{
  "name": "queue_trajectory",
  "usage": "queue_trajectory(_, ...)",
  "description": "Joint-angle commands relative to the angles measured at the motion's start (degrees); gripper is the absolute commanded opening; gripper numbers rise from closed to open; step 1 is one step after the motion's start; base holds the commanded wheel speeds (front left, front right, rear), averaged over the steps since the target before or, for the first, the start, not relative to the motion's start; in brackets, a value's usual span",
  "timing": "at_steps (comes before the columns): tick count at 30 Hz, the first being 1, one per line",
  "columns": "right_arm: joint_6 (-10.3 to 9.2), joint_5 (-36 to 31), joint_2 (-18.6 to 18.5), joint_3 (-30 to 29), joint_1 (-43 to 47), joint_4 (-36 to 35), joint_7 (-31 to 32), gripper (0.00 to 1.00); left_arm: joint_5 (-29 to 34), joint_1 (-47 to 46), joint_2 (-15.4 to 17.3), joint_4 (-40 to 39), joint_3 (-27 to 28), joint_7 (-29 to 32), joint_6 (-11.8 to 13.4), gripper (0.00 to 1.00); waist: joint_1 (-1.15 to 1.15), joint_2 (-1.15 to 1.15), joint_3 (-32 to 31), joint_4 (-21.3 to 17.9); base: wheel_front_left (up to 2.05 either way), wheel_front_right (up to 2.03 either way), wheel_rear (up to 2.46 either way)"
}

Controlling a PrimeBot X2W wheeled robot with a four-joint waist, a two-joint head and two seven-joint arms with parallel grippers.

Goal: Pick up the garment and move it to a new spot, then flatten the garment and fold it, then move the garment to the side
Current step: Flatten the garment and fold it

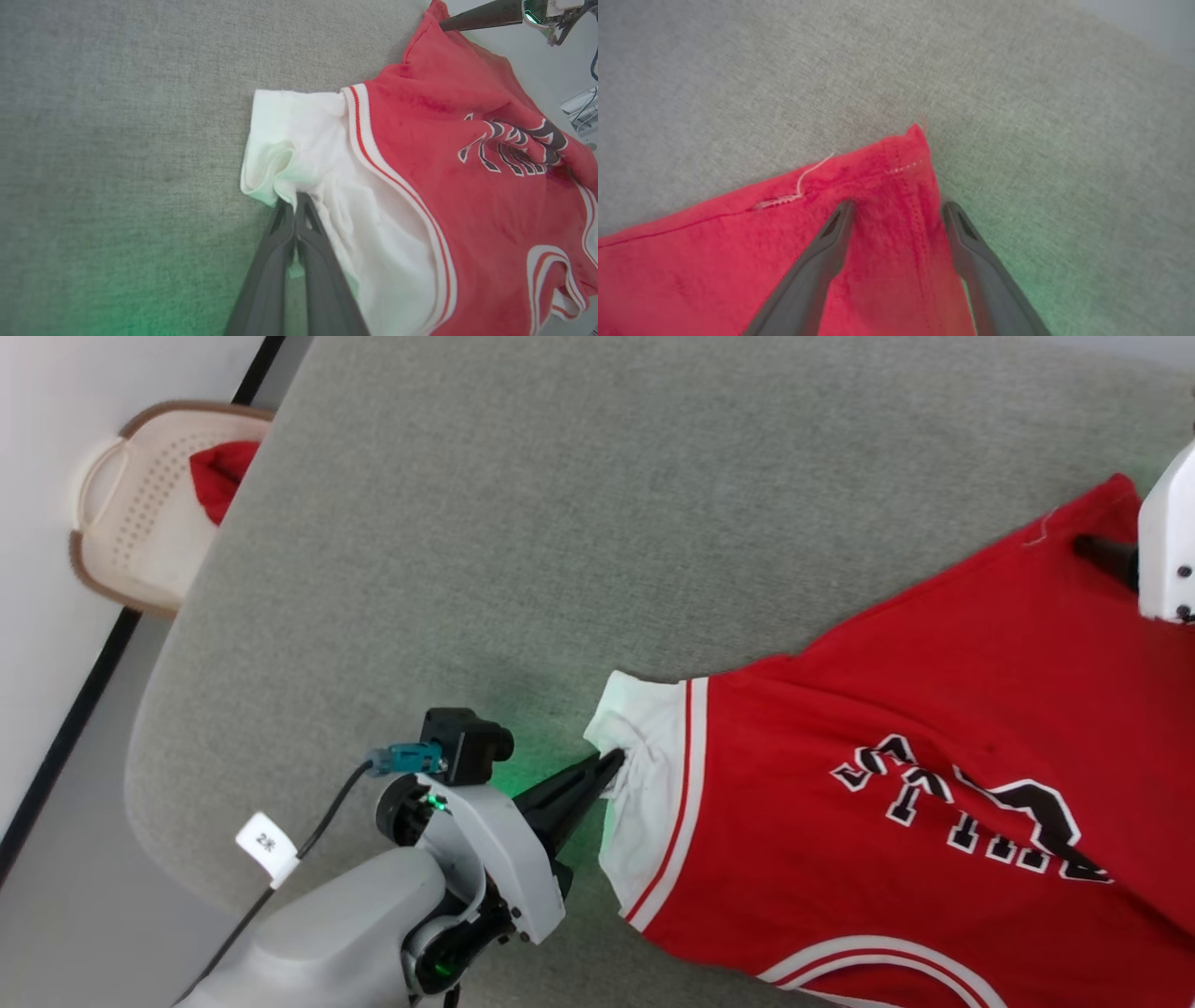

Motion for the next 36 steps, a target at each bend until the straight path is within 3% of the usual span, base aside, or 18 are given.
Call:
queue_trajectory(1, -0.02, 0.6, 0.3, 1.0, 1.0, 1.6, 0.8, 1.00, -0.1, -0.5, -0.4, 0.3, -0.1, -0.3, -0.3, 0.00, 0.00, 0.00, 1.0, 1.0, 0.00, 0.00, 0.00)
queue_trajectory(3, -0.02, 1.2, 0.4, 2.7, 0.5, 3.7, 2.8, 1.00, -0.1, -0.6, -0.7, 1.1, -0.2, -0.4, -0.5, 0.00, 0.00, 0.00, 1.2, 1.2, 0.00, 0.00, 0.00)
queue_trajectory(4, -0.03, 1.4, 0.3, 3.7, 0.5, 4.8, 4.4, 0.38, -0.2, -0.6, -0.8, 1.4, -0.2, -0.5, -0.5, 0.00, 0.00, 0.00, 1.3, 1.2, 0.00, 0.00, 0.00)
queue_trajectory(5, -0.03, 1.9, 0.4, 4.8, 0.7, 5.3, 6.0, 0.00, -0.3, -0.7, -0.9, 1.7, -0.3, -0.5, -0.6, 0.00, 0.00, 0.00, 1.3, 1.2, 0.00, 0.00, 0.00)
queue_trajectory(9, -0.02, 3.4, -0.2, 6.7, -1.1, 6.3, 7.5, 0.00, -0.7, -0.6, -0.9, 3.0, -0.5, -0.7, -0.7, 0.00, 0.00, 0.00, 0.9, 0.6, 0.00, 0.00, 0.00)
queue_trajectory(15, -0.03, 4.3, 0.4, 6.1, -5.0, 8.0, 4.6, 0.00, -2.8, -2.1, 1.3, 1.7, -0.8, 1.7, -0.8, 0.00, 0.00, 0.00, -1.2, -1.2, 0.00, 0.00, 0.00)
queue_trajectory(22, -0.03, 5.4, 1.0, 6.6, -8.4, 5.3, -0.3, 0.00, -5.2, -8.2, 8.9, -3.9, -0.6, 11.5, -0.6, 0.00, 0.00, 0.00, -6.1, -4.2, 0.00, 0.00, 0.00)
queue_trajectory(28, -0.03, 7.0, -1.2, 8.2, -9.6, 0.5, -3.3, 0.00, -2.1, -19.2, 14.9, -8.5, -0.2, 21.6, 2.1, 0.00, 0.00, 0.00, -10.6, -7.0, 0.00, 0.00, 0.00)
queue_trajectory(31, -0.03, 7.3, -2.7, 8.8, -10.2, -2.2, -5.8, 0.00, 0.2, -25.0, 16.1, -8.9, -0.3, 26.1, 2.9, 0.00, 0.00, 0.00, -12.4, -8.5, 0.00, 0.00, 0.00)
queue_trajectory(36, -0.03, 8.2, -3.4, 9.2, -11.7, -5.4, -9.5, 0.00, 2.8, -33.6, 15.4, -5.5, 0.8, 29.3, 1.4, 0.00, 0.00, 0.00, -15.1, -11.3, 0.00, 0.00, 0.00)
